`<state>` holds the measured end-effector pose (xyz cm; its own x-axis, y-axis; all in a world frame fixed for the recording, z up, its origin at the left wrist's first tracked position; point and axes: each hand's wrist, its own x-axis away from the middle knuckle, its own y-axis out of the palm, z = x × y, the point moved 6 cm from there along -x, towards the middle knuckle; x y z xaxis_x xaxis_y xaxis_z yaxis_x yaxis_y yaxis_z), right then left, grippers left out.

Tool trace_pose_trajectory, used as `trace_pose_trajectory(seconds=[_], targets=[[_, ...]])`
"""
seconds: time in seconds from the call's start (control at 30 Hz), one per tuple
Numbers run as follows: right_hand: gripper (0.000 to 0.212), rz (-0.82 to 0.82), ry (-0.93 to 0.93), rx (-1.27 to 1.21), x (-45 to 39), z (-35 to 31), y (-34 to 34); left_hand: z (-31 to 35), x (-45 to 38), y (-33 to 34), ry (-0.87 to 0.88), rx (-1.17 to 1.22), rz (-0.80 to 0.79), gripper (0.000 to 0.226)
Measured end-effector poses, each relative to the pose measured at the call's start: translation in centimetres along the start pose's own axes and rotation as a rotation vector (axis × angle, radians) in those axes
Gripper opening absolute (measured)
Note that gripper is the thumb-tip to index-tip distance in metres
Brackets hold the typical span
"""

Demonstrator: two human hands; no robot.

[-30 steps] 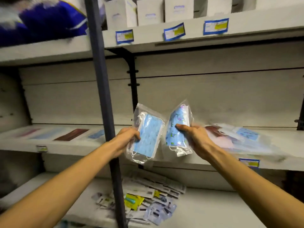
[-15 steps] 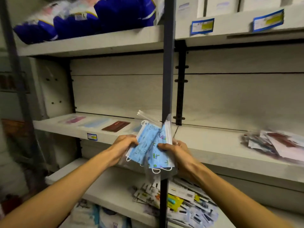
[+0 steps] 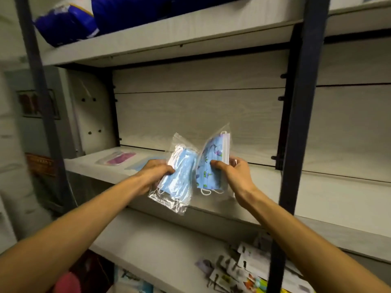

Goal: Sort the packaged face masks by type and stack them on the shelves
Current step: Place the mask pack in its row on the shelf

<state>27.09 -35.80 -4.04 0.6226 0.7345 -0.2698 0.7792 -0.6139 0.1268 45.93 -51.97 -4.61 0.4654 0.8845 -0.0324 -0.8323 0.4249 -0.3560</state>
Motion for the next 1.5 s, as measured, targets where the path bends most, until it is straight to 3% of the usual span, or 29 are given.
trace_pose_trajectory(seconds=[0.17, 0.47, 0.83, 1.2, 1.27, 1.33, 1.43, 1.5], targets=[[0.006, 0.201, 0.022, -0.003, -3.6, 1.5, -0.2, -0.3, -4.2, -0.9, 0.025, -0.01, -0.04, 0.017], [0.022, 0.459, 0.029, 0.097, -6.5, 3.7, -3.4, 0.2, -10.4, 1.6, 0.041, 0.169, -0.137, 0.03], [0.009, 0.711, 0.09, -0.043, -6.3, 1.6, -5.8, 2.7, -15.8, 2.4, 0.155, 0.183, -0.274, 0.016], [0.019, 0.646, 0.214, 0.14, -5.4, 3.4, -5.9, 1.7, -18.7, 1.7, 0.063, 0.449, -0.251, 0.016], [0.02, 0.59, 0.204, 0.269, -5.5, 3.6, -5.4, 1.4, -18.7, 1.5, 0.033, 0.461, -0.27, 0.016], [0.026, 0.52, 0.221, 0.578, -5.5, 3.8, -4.5, 0.8, -18.8, 1.5, 0.014, 0.454, -0.317, 0.018], [0.055, 0.553, 0.296, 1.178, -5.0, 3.8, -3.5, -0.1, -18.8, 1.4, 0.016, 0.404, -0.397, 0.019], [0.065, 0.567, 0.237, 1.331, -5.1, 3.6, -2.5, -0.4, -18.8, 1.1, 0.03, 0.385, -0.453, 0.02]])
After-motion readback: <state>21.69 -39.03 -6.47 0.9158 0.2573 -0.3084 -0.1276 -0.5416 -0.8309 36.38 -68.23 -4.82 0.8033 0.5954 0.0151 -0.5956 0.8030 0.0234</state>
